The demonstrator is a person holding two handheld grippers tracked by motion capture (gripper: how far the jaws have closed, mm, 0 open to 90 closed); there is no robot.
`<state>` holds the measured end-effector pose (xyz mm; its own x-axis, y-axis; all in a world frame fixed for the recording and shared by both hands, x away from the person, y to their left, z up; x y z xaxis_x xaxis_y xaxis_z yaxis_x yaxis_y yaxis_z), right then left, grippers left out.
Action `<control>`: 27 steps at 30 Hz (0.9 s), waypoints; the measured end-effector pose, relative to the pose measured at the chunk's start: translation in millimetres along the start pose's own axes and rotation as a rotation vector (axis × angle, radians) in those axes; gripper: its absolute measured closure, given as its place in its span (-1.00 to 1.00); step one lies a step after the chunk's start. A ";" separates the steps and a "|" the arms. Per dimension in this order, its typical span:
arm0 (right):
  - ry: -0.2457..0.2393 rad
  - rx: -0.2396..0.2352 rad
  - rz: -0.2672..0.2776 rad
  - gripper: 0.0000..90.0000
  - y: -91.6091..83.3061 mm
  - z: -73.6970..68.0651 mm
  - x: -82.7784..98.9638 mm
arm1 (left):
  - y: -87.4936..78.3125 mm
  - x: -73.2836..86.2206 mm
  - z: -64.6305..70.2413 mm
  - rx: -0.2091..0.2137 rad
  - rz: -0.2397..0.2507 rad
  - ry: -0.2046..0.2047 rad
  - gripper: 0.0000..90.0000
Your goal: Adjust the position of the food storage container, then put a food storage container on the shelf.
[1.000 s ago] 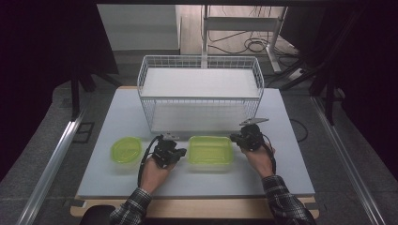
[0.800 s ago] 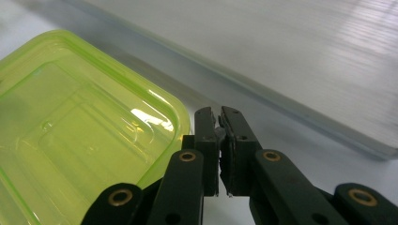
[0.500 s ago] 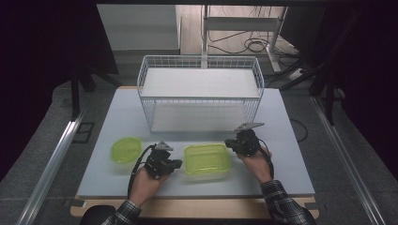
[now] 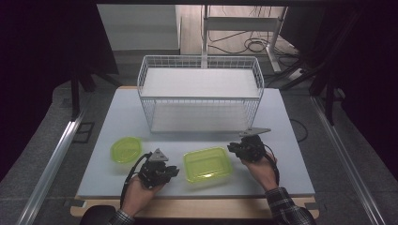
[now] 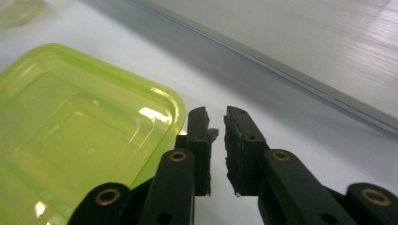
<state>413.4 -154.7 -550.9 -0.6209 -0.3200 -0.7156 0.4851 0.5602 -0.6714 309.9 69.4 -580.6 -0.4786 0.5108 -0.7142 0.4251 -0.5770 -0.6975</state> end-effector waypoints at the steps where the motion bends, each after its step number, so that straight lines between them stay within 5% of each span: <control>1: 0.001 -0.003 0.005 0.66 -4.1 -0.5 2.2 | -0.9 1.3 0.3 -0.013 0.001 0.015 0.55; 7: -0.004 -0.007 0.026 0.35 -21.5 -2.6 14.1 | -6.4 5.9 -1.6 -0.090 0.021 0.077 -0.05; 13: -0.006 0.007 0.047 -0.17 -32.8 -1.9 24.0 | -12.7 14.5 -3.7 -0.097 0.042 0.050 -0.63; 18: -0.018 0.014 0.042 -0.49 -34.2 -3.1 34.2 | -13.2 23.9 3.2 -0.078 0.021 0.084 -0.80; 22: -0.005 0.015 0.037 -0.65 -34.9 -3.1 43.2 | -10.7 30.0 5.5 -0.103 -0.012 0.118 -0.87; 27: 0.021 0.000 0.035 -0.79 -33.6 -1.3 47.2 | -10.0 29.8 2.4 -0.124 0.002 0.133 -0.94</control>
<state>367.0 -187.6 -561.8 -0.6161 -0.2840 -0.7347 0.5072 0.5706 -0.6459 289.6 88.9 -594.8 -0.3755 0.5939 -0.7115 0.5216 -0.4992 -0.6919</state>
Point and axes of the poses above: each handheld gripper's, and its own axes: y roughly forward along the jaws, x roughly out of its underside, z roughly to its right, the point moved 10 cm from there along y, roughly forward along the jaws, and after that the axes turned 10 degrees about y, right-handed, at the moved point
